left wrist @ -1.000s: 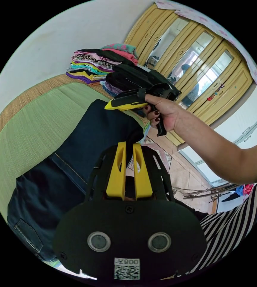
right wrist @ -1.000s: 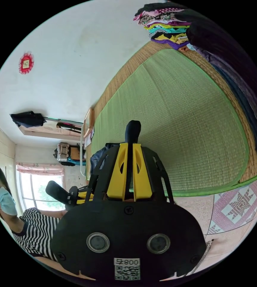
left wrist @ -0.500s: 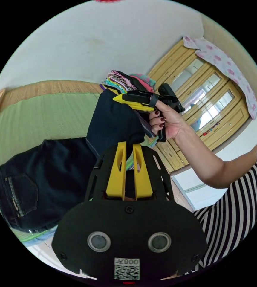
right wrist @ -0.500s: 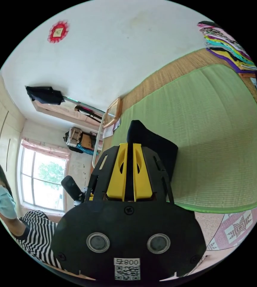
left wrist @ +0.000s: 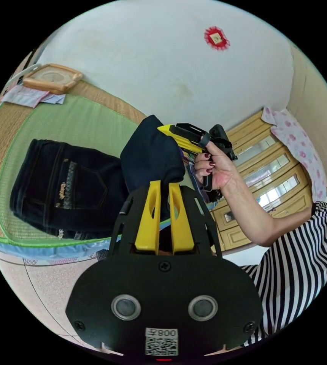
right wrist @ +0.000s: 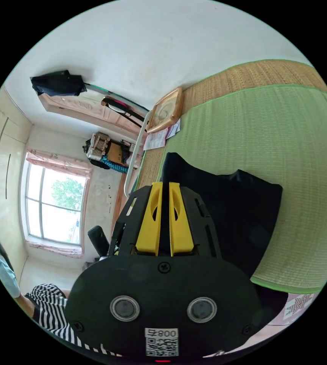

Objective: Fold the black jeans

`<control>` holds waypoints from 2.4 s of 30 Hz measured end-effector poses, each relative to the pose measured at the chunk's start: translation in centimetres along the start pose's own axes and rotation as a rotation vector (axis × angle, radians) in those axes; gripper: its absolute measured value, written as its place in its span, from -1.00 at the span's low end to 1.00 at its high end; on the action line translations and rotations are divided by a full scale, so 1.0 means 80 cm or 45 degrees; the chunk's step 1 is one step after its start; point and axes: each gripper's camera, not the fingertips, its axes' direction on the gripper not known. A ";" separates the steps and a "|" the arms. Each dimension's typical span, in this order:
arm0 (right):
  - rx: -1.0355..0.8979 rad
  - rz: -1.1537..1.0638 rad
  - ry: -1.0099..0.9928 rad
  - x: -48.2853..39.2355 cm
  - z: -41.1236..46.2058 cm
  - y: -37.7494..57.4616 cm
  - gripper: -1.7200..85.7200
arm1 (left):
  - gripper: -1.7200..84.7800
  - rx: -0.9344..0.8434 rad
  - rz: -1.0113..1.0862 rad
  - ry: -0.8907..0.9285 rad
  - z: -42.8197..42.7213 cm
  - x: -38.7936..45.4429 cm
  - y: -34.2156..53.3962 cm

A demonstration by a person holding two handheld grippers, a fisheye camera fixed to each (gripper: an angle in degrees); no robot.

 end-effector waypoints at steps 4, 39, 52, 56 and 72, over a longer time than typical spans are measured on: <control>-0.066 -0.013 0.028 -0.050 0.089 -0.035 -0.90 | -0.89 0.043 -0.101 -0.017 -0.065 -0.057 0.006; -0.539 -0.329 0.055 -0.345 0.596 -0.152 -0.96 | -0.90 0.399 -0.751 -0.106 -0.344 -0.306 0.069; -0.681 -0.514 0.251 -0.434 0.683 -0.110 -0.96 | -0.96 0.094 -0.463 -0.540 -0.309 -0.270 -0.011; -0.593 -0.617 0.293 -0.475 0.667 -0.107 -0.96 | -0.96 0.074 -0.409 -0.630 -0.297 -0.257 -0.013; -0.596 -0.541 0.347 -0.479 0.630 -0.077 -0.96 | -0.96 -0.020 -0.329 -0.579 -0.266 -0.251 -0.026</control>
